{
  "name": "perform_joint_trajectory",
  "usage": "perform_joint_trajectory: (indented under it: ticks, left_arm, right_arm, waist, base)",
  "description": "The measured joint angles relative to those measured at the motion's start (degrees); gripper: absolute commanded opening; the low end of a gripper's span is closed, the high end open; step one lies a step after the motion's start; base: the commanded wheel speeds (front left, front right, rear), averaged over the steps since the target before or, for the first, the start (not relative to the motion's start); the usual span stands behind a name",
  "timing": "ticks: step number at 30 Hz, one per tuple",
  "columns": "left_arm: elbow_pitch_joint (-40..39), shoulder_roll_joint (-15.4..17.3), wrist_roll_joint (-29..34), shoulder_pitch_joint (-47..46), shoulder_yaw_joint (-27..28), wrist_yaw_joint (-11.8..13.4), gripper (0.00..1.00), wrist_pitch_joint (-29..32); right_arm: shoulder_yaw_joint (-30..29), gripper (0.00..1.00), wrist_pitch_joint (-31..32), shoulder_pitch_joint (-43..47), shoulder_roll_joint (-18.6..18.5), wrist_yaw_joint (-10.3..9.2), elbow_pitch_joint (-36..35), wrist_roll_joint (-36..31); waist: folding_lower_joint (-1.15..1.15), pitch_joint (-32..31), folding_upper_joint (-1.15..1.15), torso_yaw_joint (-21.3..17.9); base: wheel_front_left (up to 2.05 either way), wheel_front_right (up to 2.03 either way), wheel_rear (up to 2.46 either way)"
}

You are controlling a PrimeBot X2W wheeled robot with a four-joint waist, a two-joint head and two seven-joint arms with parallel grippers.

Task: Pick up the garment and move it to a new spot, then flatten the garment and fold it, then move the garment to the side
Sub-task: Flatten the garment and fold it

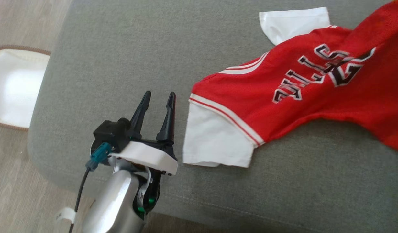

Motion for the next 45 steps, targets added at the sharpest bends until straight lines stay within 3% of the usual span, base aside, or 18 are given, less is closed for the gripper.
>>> perform_joint_trajectory:
  ticks: [4,7,15,21,31,37,45]
  left_arm:
    - [0.25,0.01,0.00,-0.20,0.05,-0.19,1.00,0.00]
    - [0.45,0.01,0.16,-0.51,0.31,-0.15,1.00,0.00]
    - [0.93,0.01,1.47,0.46,2.01,-0.44,1.00,0.00]
    - [2.41,0.02,2.21,3.48,1.99,-0.48,1.00,0.00]
    - [4.21,0.08,3.14,8.28,2.58,-0.51,1.00,0.00]
    - [3.64,0.13,3.27,9.68,4.38,-0.60,1.00,0.00]
    - [5.55,0.13,3.10,9.82,3.68,-1.02,1.00,0.00]
  right_arm:
    - [-1.23,1.00,-4.19,-5.81,0.59,0.00,7.16,-2.54]
    - [-2.34,1.00,-7.76,-6.65,2.99,0.00,10.27,-4.35]
    - [-5.16,1.00,-16.15,0.93,12.33,0.00,11.95,-4.30]
    - [-7.94,1.00,-19.50,10.74,19.97,0.00,7.23,-1.23]
    - [-9.38,1.00,-21.12,30.38,30.65,0.00,-7.05,0.96]
    - [-9.25,1.00,-22.45,38.22,32.04,0.00,-10.63,4.49]
    - [-8.76,1.00,-22.83,38.85,32.06,0.00,-12.77,6.27]
  waist:
    - [0.00,0.53,0.00,0.55]
    - [-0.01,-0.06,0.00,-0.03]
    - [-0.01,-3.70,0.00,-3.52]
    - [-0.02,-8.33,0.00,-5.89]
    - [-0.02,-14.28,0.00,-8.85]
    - [-0.02,-15.09,0.00,-9.52]
    - [-0.02,-14.43,0.00,-9.88]
  base:
    - [0.00,0.00,0.00]
    - [0.00,0.00,0.00]
    - [0.00,0.00,0.00]
    - [0.00,0.00,0.00]
    - [0.00,0.00,0.00]
    - [0.00,0.00,0.00]
    - [0.00,0.00,0.00]
